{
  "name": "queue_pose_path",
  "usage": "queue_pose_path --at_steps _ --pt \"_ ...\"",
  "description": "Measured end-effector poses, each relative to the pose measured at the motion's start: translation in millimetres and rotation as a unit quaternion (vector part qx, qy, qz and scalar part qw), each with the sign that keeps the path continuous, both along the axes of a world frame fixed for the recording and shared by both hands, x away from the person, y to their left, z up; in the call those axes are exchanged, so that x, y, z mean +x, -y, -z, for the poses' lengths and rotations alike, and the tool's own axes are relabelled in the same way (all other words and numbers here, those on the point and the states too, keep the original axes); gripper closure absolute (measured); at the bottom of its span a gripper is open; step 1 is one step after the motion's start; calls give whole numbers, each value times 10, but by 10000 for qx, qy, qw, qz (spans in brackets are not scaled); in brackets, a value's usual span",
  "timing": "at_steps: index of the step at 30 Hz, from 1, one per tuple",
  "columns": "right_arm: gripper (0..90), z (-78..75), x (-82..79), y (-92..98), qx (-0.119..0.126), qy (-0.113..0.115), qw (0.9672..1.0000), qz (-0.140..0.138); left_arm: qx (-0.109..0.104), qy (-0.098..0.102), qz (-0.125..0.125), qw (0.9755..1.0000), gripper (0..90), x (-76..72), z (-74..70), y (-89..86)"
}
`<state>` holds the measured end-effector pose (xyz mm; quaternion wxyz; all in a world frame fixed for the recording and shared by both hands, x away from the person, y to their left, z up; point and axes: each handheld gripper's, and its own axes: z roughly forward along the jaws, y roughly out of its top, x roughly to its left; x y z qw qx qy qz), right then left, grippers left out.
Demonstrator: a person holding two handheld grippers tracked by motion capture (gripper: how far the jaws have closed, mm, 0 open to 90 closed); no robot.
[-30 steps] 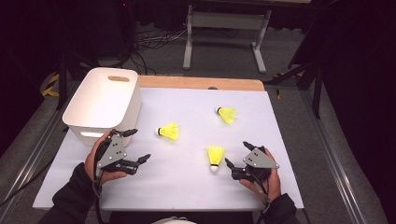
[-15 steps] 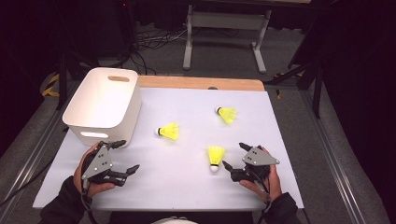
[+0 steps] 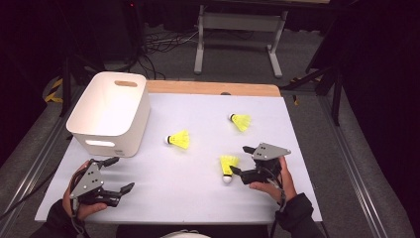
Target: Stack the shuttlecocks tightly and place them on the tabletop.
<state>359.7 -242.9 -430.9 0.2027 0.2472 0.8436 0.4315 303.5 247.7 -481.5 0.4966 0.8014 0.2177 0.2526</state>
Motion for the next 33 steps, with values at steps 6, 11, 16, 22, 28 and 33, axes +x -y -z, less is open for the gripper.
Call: queue_pose_path --at_steps 6,11,16,22,28,33 --pt "235 -13 241 -176 -213 -348 9987 -296 -34 23 -19 10000 80 -10 6 -32" --pt "277 43 356 -273 -429 -554 9968 -380 -40 3 1 10000 80 -2 18 -35" --pt "388 123 373 -271 -432 -831 9942 -525 5 -19 67 10000 83 2 22 -21" --pt "558 139 358 -240 -408 -905 9933 -593 36 -55 115 9999 87 14 31 -5" --pt "703 88 340 -185 -310 -920 9934 -611 55 -77 91 9999 88 26 30 -14" --pt "843 39 321 -157 -81 -914 9931 -733 99 -87 76 9999 90 28 33 -4"
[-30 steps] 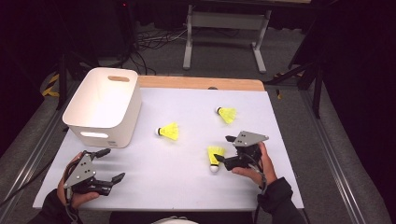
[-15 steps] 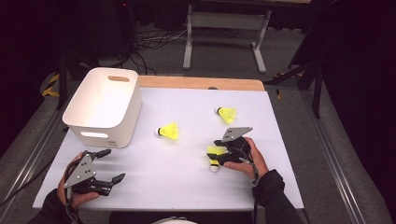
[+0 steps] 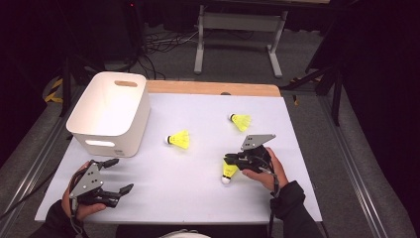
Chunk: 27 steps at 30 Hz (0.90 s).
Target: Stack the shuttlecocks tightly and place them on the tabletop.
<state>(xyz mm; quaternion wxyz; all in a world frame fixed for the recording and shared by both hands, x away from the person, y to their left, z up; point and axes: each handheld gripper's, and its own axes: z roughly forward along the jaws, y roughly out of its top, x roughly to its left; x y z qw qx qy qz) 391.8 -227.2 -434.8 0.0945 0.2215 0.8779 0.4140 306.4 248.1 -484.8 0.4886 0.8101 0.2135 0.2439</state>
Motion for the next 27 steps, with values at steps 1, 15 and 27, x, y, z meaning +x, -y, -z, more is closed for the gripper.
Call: queue_pose_path --at_steps 1,15,27 --pt "856 -8 -4 -1 45 -12 10000 -32 -28 -9 -3 10000 90 2 2 2" --pt "900 -223 -39 -143 562 440 9974 -18 -110 61 -52 9999 90 -9 -31 -33" --pt "896 -108 115 -410 997 634 9919 472 -18 52 -21 10000 89 -7 -8 -9"
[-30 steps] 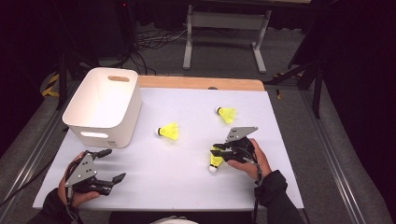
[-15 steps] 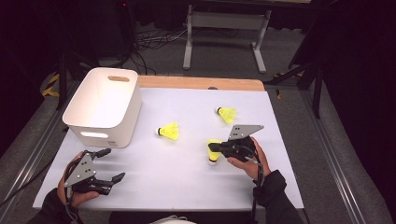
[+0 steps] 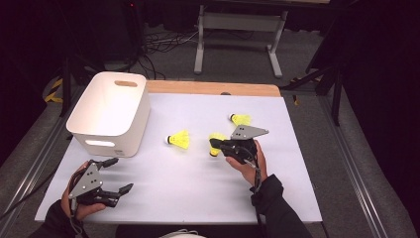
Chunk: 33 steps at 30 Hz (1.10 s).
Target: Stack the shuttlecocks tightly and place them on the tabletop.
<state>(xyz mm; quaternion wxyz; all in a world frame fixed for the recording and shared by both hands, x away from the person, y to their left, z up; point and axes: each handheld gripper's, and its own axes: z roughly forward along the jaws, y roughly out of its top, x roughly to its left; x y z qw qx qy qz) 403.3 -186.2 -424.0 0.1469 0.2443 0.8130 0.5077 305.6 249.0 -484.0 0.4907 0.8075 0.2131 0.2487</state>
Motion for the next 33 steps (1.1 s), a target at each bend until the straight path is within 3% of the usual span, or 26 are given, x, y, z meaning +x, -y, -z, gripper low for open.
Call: queue_pose_path --at_steps 6,7,11,20,27,33 --pt "884 127 -3 28 -76 -243 9997 20 -12 6 11 10000 89 -3 0 7" --pt "875 132 -9 55 -1 -333 9994 -39 -4 9 5 10000 88 -4 -1 7" --pt "854 143 -44 147 -11 -380 9993 -16 -9 1 7 10000 88 -2 1 2" --pt "745 204 -146 372 -349 -513 9980 75 10 -21 26 10000 87 2 7 4" --pt "714 296 -215 535 -663 -593 9960 86 57 -40 53 10000 88 -3 14 20" --pt "700 397 -236 657 -722 -807 9941 73 55 -57 85 9999 88 1 20 30"
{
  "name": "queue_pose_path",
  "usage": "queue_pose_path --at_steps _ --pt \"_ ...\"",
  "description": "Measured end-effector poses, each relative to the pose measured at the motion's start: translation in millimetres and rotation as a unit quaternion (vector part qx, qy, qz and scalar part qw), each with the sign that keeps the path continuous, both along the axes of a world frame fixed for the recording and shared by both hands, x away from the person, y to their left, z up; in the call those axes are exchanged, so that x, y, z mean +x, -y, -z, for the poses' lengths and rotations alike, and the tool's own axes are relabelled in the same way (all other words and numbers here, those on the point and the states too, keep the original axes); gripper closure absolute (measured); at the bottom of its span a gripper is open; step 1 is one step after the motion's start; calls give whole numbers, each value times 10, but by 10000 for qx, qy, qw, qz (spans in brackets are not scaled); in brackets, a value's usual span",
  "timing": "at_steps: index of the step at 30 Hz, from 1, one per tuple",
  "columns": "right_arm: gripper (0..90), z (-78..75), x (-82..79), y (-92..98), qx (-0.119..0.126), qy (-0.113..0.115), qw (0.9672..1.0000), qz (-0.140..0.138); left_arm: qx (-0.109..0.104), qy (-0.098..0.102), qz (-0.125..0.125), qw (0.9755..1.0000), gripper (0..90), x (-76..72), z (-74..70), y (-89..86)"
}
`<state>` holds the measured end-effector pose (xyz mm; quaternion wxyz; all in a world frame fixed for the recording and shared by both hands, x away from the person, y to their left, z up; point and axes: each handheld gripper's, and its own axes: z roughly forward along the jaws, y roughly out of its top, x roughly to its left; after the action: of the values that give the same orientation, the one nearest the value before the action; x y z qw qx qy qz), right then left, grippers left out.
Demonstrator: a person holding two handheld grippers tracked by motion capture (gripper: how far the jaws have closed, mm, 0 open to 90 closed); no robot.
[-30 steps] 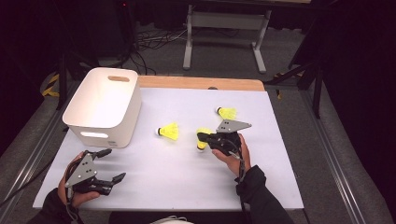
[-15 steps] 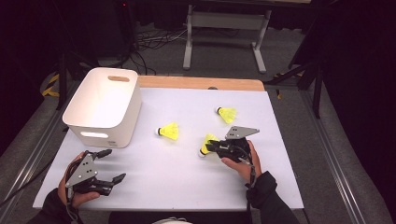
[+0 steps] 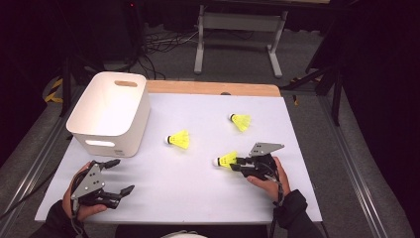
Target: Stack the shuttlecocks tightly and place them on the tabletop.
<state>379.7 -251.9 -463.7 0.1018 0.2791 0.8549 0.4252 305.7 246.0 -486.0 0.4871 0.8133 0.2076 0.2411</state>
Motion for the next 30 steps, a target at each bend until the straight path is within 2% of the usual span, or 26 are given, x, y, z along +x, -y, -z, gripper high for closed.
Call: queue_pose_path --at_steps 4,10,15,22,30 --pt "733 35 -19 29 -28 -51 10000 -12 19 1 -2 10000 88 0 -1 3" --pt "830 32 -41 22 -73 63 9999 -65 34 2 8 10000 88 1 -2 9" --pt "894 38 -65 -25 -251 182 9994 -170 19 30 5 10000 88 -11 -12 9" --pt "900 5 -89 -30 -252 312 9990 -189 -22 40 3 10000 87 -10 -19 -3" --pt "900 -62 -111 14 -82 464 9988 -111 -35 78 -25 10000 77 -17 -27 -7"
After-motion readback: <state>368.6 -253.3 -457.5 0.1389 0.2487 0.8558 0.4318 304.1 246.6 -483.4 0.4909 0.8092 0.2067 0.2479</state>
